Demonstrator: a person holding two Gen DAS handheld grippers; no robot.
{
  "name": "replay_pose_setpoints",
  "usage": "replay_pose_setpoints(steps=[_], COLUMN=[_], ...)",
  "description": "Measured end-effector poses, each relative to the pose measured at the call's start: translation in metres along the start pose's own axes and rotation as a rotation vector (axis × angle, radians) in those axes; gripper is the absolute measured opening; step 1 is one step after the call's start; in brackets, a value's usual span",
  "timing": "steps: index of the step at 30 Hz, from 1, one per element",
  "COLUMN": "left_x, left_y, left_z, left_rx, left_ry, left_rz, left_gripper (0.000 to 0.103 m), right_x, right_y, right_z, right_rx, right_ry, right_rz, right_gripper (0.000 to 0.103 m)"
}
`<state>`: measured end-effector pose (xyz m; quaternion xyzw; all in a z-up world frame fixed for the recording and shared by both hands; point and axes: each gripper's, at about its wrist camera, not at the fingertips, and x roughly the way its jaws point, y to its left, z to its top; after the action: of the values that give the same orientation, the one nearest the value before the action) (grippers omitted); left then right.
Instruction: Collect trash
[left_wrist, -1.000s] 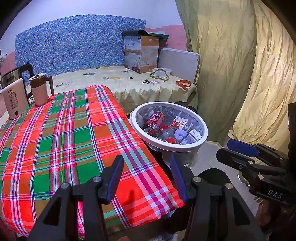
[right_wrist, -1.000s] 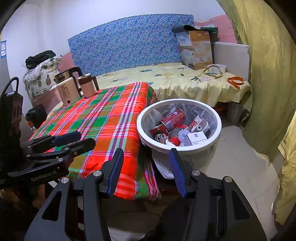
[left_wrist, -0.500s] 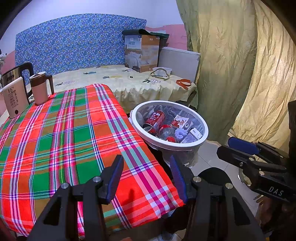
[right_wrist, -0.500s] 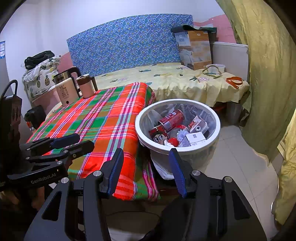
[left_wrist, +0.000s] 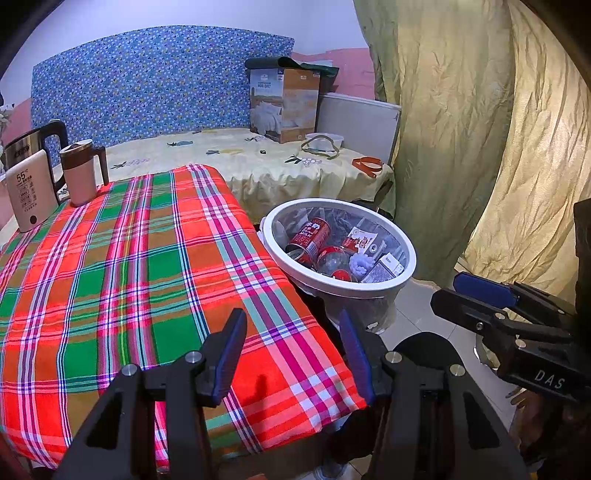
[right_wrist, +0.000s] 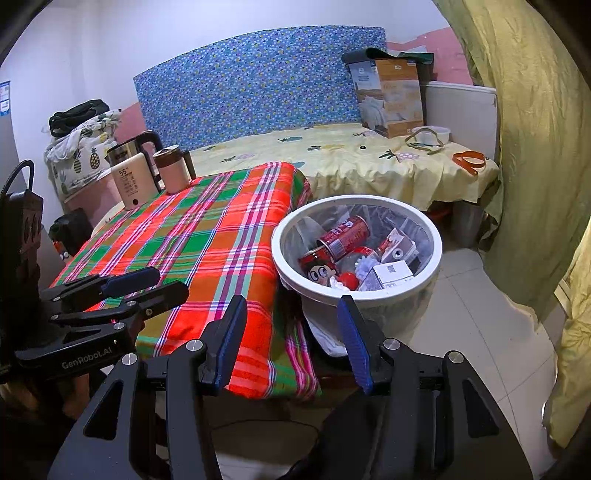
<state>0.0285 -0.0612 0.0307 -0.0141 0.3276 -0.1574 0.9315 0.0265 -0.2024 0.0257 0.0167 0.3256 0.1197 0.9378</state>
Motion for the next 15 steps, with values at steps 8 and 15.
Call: replay_pose_setpoints(steps=[8, 15], left_x=[0.0, -0.0006], left_y=[-0.0015, -0.0038], left_z=[-0.0003, 0.0006], left_rx=[0.003, 0.011], left_ry=[-0.001, 0.0], left_rz=[0.003, 0.013], left_gripper=[0.054, 0.054], right_x=[0.0003, 0.0005], right_y=[-0.0006, -0.0006], right_z=[0.0001, -0.0002], right_rx=[0.0, 0.0], right_ry=[0.0, 0.003], right_rz=[0.001, 0.0], right_gripper=[0.053, 0.053])
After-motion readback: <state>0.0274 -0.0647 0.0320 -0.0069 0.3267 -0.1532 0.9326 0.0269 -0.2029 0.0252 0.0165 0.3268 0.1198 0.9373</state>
